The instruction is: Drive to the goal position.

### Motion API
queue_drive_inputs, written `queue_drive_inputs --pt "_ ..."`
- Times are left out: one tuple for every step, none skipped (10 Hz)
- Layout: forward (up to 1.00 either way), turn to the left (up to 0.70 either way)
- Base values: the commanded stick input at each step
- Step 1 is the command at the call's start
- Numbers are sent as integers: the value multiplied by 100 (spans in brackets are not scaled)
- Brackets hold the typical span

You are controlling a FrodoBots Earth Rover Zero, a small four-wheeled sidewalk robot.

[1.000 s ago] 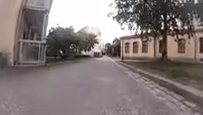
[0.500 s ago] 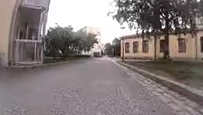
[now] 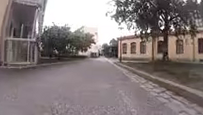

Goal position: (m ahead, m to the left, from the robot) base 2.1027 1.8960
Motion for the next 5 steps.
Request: queue_drive_inputs --pt "60 -1" --pt "60 0" --pt "60 0" --pt "60 0" --pt "60 0"
